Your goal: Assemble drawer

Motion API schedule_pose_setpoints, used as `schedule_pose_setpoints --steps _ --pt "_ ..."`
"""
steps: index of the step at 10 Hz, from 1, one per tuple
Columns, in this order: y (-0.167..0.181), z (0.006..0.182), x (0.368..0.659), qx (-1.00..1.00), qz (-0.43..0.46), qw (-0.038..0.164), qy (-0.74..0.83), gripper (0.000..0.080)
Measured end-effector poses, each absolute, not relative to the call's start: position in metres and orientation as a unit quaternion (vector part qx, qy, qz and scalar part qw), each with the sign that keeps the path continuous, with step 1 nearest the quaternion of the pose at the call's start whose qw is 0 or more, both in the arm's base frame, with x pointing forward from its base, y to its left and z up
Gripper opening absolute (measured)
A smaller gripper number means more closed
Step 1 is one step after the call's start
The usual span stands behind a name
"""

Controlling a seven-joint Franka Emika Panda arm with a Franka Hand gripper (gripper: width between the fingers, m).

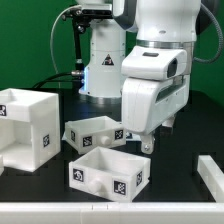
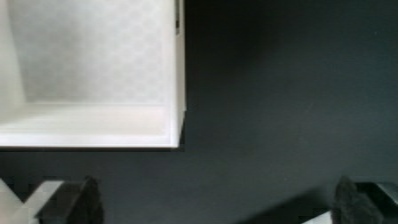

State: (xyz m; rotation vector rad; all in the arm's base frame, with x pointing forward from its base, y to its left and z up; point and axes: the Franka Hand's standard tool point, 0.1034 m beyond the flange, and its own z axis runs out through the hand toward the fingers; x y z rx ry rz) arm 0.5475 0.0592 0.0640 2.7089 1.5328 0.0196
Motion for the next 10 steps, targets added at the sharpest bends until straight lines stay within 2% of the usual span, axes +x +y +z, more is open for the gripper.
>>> schedule_pose_setpoints --steps 5,7,10 --pt "0.057 0.063 0.546 0.866 0.005 0.015 0.499 0.0650" --pt "0.032 0.061 0.542 0.860 -0.002 0.017 0.509 0.0650" --pt "0.001 0.034 0.524 0.858 -0.005 0.011 0.513 0.0650"
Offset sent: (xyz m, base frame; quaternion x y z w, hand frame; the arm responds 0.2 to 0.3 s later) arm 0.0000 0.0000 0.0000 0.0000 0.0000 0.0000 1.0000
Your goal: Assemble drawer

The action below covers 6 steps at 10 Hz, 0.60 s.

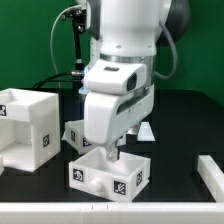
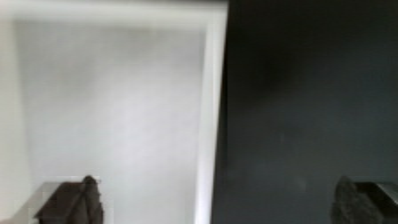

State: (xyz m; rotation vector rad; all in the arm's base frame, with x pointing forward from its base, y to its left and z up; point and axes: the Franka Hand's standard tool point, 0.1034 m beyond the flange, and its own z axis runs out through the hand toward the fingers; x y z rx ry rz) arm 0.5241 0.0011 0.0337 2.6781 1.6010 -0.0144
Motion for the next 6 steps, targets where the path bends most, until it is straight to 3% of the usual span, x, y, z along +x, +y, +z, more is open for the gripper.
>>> schedule_pose_setpoints --steps 2,4,6 --pt "0.0149 0.0158 0.5165 0.857 0.025 0.013 0.515 0.0650" --pt "0.0146 0.0160 0.5174 0.857 0.025 0.013 0.515 0.0638" --pt "0.0146 0.0157 0.5171 0.857 0.025 0.013 0.515 0.0285"
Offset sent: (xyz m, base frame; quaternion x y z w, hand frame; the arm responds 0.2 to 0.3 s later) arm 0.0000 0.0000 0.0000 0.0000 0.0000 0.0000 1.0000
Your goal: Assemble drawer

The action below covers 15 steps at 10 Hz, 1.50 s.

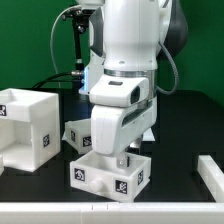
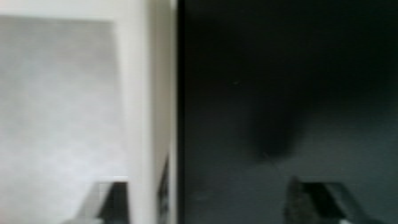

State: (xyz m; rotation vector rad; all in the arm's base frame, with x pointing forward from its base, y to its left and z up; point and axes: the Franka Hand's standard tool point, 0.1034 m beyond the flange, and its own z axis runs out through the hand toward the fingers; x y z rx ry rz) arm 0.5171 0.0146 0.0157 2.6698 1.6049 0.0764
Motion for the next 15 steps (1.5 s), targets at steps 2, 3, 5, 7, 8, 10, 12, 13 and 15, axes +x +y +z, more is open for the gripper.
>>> schedule_pose_setpoints --steps 2,3,5,7,8,10,12,13,15 --pt "0.026 0.024 0.517 0.854 0.030 0.014 0.518 0.0150" --pt "0.040 0.034 0.512 0.852 0.034 0.016 0.522 0.0035" --pt "0.073 0.061 0.493 0.864 0.043 0.018 0.502 0.0035" --pt "0.098 0.079 0.472 0.860 0.054 0.020 0.507 0.0035" --pt "0.095 0.077 0.472 0.861 0.052 0.020 0.505 0.0035" --pt "0.095 0.076 0.472 0.861 0.052 0.020 0.505 0.0035" --pt "0.112 0.077 0.455 0.880 0.053 0.014 0.471 0.0035" --pt "0.128 0.074 0.437 0.886 0.056 0.008 0.460 0.0035" --pt "0.156 0.062 0.402 0.894 0.047 -0.003 0.446 0.0035"
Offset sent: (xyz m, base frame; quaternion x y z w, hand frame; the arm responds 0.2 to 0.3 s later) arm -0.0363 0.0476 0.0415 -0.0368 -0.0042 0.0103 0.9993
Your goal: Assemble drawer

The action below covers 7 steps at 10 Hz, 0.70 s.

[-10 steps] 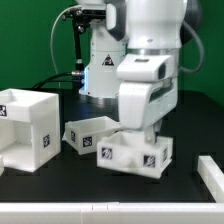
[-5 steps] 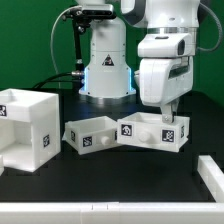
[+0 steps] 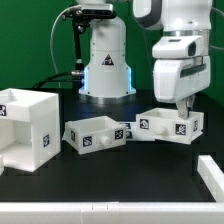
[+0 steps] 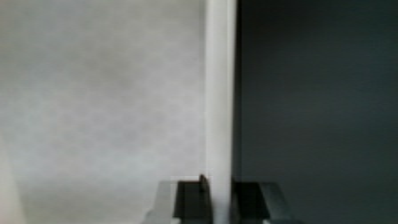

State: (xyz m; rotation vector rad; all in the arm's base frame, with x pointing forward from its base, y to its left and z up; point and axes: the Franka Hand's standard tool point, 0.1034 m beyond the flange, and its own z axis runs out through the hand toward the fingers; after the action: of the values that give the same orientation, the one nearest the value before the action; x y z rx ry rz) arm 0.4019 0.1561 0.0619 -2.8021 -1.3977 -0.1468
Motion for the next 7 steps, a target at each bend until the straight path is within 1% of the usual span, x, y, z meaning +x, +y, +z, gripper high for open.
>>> schedule_pose_setpoints --steps 2,4,6,7 --pt "0.166 0.048 0.381 -0.891 -0.045 0.012 -0.451 0.0035" --pt "0.164 0.040 0.378 -0.890 -0.046 0.015 -0.452 0.0035" --pt "0.157 0.028 0.378 -0.889 -0.039 0.019 -0.455 0.0035" --pt "0.151 0.026 0.382 -0.886 -0.043 0.018 -0.462 0.0035"
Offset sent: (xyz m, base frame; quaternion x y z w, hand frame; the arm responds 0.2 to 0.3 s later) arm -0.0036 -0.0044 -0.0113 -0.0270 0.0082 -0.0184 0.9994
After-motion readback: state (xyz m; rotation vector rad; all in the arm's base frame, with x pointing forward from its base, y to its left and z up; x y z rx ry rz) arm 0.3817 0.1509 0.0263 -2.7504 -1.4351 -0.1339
